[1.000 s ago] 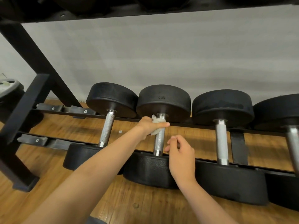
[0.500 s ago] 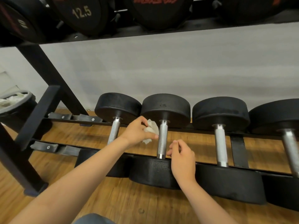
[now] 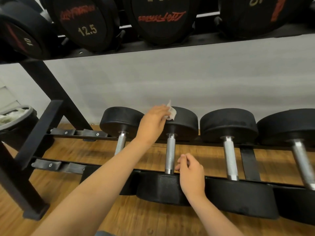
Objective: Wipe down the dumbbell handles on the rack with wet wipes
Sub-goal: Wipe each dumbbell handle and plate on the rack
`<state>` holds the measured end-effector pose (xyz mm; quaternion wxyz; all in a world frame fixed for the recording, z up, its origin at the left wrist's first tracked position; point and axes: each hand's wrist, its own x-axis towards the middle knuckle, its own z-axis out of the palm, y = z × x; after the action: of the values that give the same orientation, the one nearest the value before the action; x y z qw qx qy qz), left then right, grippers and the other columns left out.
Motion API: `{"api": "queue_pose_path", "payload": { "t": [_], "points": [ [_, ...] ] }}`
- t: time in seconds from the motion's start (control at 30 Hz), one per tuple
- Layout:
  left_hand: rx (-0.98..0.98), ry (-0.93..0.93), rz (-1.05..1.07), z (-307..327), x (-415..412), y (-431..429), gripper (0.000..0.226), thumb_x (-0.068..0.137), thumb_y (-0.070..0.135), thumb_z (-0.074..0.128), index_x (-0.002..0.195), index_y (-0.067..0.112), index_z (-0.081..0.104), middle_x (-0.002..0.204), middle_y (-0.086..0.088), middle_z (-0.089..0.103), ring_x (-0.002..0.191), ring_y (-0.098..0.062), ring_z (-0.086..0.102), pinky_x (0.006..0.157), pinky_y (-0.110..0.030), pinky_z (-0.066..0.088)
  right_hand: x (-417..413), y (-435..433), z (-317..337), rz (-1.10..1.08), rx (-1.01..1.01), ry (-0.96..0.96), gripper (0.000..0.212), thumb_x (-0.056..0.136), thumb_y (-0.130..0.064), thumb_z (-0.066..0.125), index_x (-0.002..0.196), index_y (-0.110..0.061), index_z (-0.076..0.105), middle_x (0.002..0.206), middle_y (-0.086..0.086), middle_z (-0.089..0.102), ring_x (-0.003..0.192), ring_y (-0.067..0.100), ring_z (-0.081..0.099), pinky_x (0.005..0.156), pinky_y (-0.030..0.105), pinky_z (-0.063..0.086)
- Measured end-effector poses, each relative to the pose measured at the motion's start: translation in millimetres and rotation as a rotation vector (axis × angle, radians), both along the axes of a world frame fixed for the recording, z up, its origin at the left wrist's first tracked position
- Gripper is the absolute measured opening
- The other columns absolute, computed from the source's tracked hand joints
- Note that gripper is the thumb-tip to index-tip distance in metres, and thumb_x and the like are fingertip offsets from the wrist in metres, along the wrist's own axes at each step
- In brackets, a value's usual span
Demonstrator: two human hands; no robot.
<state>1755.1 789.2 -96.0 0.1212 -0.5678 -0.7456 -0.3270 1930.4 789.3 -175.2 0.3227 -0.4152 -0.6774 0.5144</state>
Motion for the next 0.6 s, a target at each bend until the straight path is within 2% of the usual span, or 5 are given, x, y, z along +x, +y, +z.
{"api": "queue_pose_path", "payload": {
  "t": [0.1, 0.23, 0.4, 0.5, 0.6],
  "points": [
    [-0.075, -0.001, -0.075, -24, 10, -13, 0.046, 0.101, 0.010, 0.048, 0.146, 0.013, 0.043, 0.155, 0.001, 0.033, 0.145, -0.006, 0.023, 0.121, -0.031, 0.023, 0, 0, 1, -0.002, -0.005, 0.005, 0.028, 0.101, -0.029, 0.045, 0.079, -0.022, 0.060, 0.070, -0.001, 0.064, 0.067, 0.006, 0.061, 0.063, 0.018, 0.045],
    [-0.246, 0.111, -0.065, -26, 7, 1, 0.076, 0.101, 0.046, 0.042, 0.157, 0.018, 0.000, 0.164, 0.005, -0.010, 0.149, -0.006, -0.012, 0.121, -0.029, -0.002, -1, 0, 1, -0.010, 0.017, 0.001, 0.029, 0.101, -0.028, 0.045, 0.077, -0.021, 0.060, 0.068, 0.000, 0.063, 0.067, 0.004, 0.060, 0.061, 0.014, 0.045],
    [-0.210, -0.011, -0.012, -33, 12, 5, 0.100, 0.089, 0.063, 0.054, 0.157, 0.018, -0.004, 0.165, 0.004, -0.011, 0.150, -0.008, -0.014, 0.120, -0.029, -0.003, -1, 0, 2, -0.006, 0.001, 0.007, 0.031, 0.102, -0.026, 0.044, 0.076, -0.018, 0.060, 0.067, 0.002, 0.063, 0.065, 0.006, 0.060, 0.058, 0.013, 0.043],
    [-0.211, -0.054, -0.050, -41, 4, -8, 0.108, 0.084, 0.060, 0.064, 0.157, 0.020, -0.004, 0.165, 0.006, -0.010, 0.150, -0.007, -0.010, 0.123, -0.035, 0.006, -2, 1, 2, -0.008, -0.006, 0.003, 0.031, 0.101, -0.026, 0.044, 0.076, -0.018, 0.060, 0.067, 0.001, 0.063, 0.064, 0.004, 0.060, 0.057, 0.013, 0.044],
    [-0.199, -0.281, -0.015, -32, -12, 0, 0.117, 0.078, 0.052, 0.076, 0.156, 0.024, -0.006, 0.164, 0.009, -0.010, 0.152, -0.013, 0.003, 0.123, -0.043, 0.019, -2, 1, 3, -0.013, 0.000, -0.005, 0.030, 0.101, -0.026, 0.045, 0.077, -0.018, 0.060, 0.067, 0.001, 0.062, 0.065, 0.003, 0.059, 0.058, 0.009, 0.044]
  ]
}}
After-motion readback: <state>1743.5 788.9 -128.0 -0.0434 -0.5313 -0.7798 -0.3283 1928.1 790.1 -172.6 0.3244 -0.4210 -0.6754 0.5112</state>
